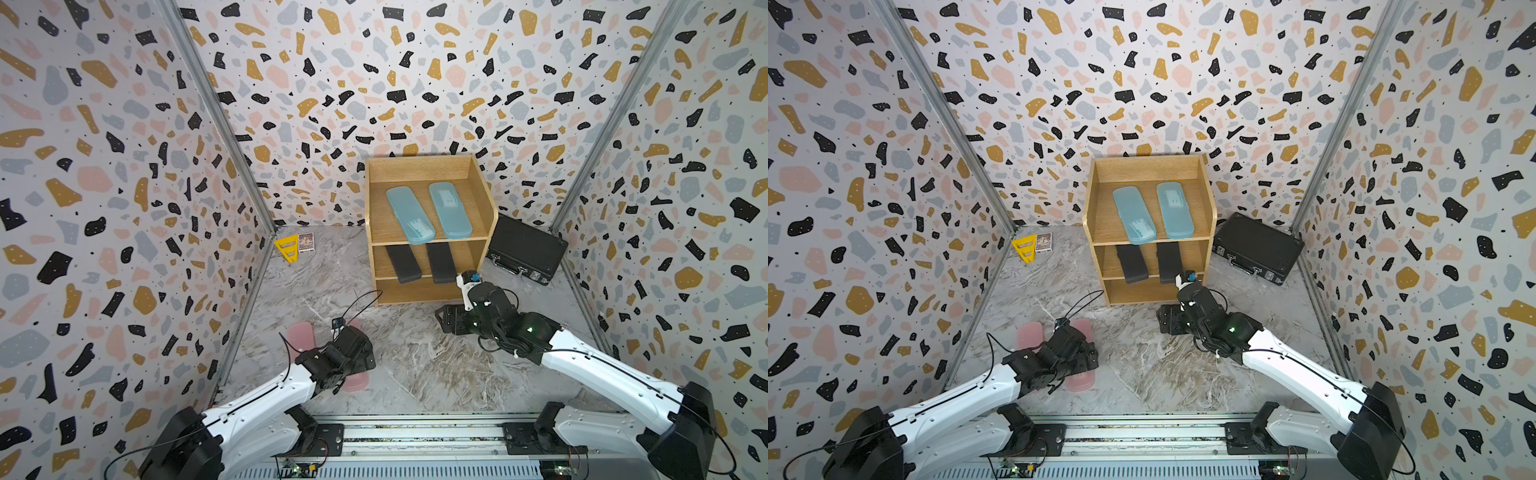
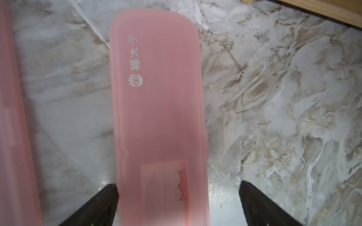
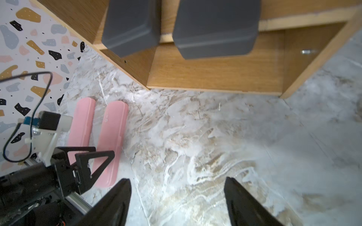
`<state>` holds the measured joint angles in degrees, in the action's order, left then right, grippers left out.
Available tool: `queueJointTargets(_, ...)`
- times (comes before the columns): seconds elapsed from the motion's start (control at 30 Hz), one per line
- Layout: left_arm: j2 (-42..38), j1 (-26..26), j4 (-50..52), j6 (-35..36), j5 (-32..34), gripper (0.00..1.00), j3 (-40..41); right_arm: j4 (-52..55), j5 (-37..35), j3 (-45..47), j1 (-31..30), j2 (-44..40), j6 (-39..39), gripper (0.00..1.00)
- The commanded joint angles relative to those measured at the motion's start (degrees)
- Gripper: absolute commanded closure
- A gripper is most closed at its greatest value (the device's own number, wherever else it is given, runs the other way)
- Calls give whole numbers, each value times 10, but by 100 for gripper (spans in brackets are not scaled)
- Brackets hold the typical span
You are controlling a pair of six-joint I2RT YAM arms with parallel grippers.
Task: Place the pencil cases on the shelf according to color
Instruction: Place the pencil case on the shelf, then pick up the pencil case from the center of the board.
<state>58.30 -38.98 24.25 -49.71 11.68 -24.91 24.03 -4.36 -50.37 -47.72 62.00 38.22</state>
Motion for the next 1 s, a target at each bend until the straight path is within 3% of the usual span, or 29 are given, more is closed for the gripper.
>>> queueJointTargets(0.0,27,2,-28,4,2,0,-7,57,2,27,-4,-42,-9,16)
queueJointTargets(0.13,69,-7,-52,-3,-10,0,-14,75,-10,69,-4,-84,-7,11)
queueJointTargets(0.7,232,-182,-99,-73,23,0,-167,78,-27,123,-4,-120,-25,6)
queueJointTargets(0.8,216,-188,-79,-79,49,0,-165,56,-2,126,-4,-112,-47,0)
queueJointTargets(0.97,121,-188,-11,-87,108,0,-129,-26,30,150,-9,-88,-71,0)
